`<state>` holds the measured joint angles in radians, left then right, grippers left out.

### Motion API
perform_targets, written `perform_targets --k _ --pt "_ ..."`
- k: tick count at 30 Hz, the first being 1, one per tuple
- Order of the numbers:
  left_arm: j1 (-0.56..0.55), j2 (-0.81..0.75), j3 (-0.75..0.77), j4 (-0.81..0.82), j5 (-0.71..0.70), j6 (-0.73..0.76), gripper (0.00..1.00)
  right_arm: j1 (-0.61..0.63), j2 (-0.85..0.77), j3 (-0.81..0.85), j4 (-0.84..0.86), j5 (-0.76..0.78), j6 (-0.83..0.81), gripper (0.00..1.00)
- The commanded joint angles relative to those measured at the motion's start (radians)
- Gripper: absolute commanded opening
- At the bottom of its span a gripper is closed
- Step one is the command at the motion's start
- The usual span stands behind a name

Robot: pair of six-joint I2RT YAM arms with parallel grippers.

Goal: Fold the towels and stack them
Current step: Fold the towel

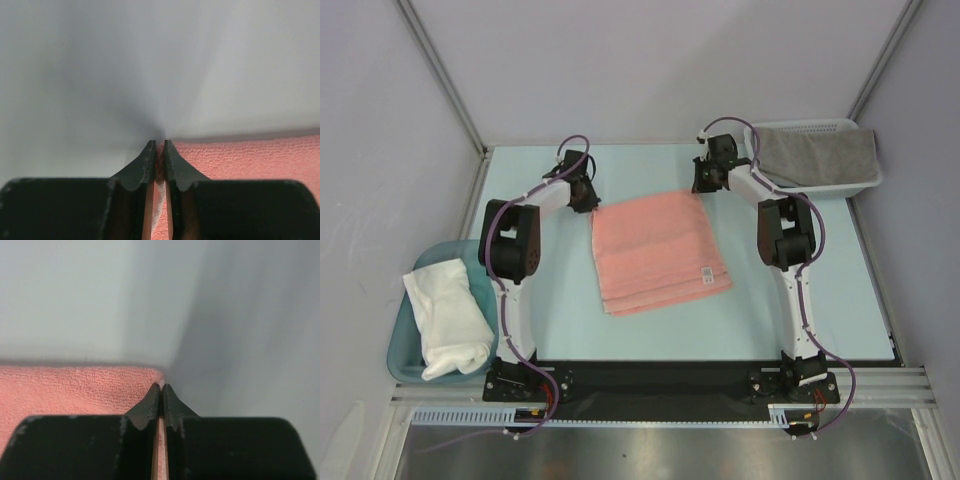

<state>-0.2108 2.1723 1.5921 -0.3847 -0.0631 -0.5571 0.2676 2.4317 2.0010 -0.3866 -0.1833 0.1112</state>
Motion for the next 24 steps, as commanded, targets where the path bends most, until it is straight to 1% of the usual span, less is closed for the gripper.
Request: perform_targets --k 1,5,9,10,11,13,14,15,17,20,23,24 --pt "0.007 0.014 0.031 -0.011 0.029 0.031 0.15 -0.019 -0.019 0.021 0.020 0.016 0.018 0.03" --pt "0.014 0.004 0.071 -0.014 0.025 0.052 0.13 -0.044 -0.059 -0.011 0.048 0.044 0.050 0.00" --pt "0.028 0.006 0.114 -0.008 0.043 0.077 0.11 -0.070 -0.115 -0.086 0.094 0.067 0.079 0.00" --pt "0.031 0.007 0.127 -0.017 0.045 0.089 0.14 -0.074 -0.134 -0.109 0.110 0.070 0.084 0.00" --pt "0.030 0.009 0.144 -0.019 0.046 0.097 0.25 -0.079 -0.140 -0.122 0.120 0.073 0.084 0.00" --pt "0.031 -0.002 0.143 -0.013 0.051 0.108 0.30 -0.082 -0.141 -0.127 0.130 0.064 0.085 0.00" --pt "0.031 -0.006 0.134 -0.008 0.055 0.111 0.37 -0.082 -0.135 -0.122 0.129 0.061 0.085 0.00" --pt "0.030 -0.012 0.132 -0.002 0.055 0.121 0.40 -0.082 -0.135 -0.122 0.130 0.056 0.087 0.00" --pt "0.030 -0.019 0.123 -0.003 0.091 0.128 0.43 -0.082 -0.134 -0.125 0.141 0.048 0.091 0.00" --pt "0.031 -0.029 0.094 0.017 0.134 0.137 0.44 -0.084 -0.129 -0.117 0.140 0.045 0.096 0.00" --pt "0.030 -0.045 0.043 0.067 0.205 0.140 0.45 -0.084 -0.128 -0.114 0.140 0.042 0.096 0.00" --pt "0.030 -0.051 0.025 0.114 0.226 0.138 0.46 -0.084 -0.128 -0.113 0.140 0.042 0.096 0.00"
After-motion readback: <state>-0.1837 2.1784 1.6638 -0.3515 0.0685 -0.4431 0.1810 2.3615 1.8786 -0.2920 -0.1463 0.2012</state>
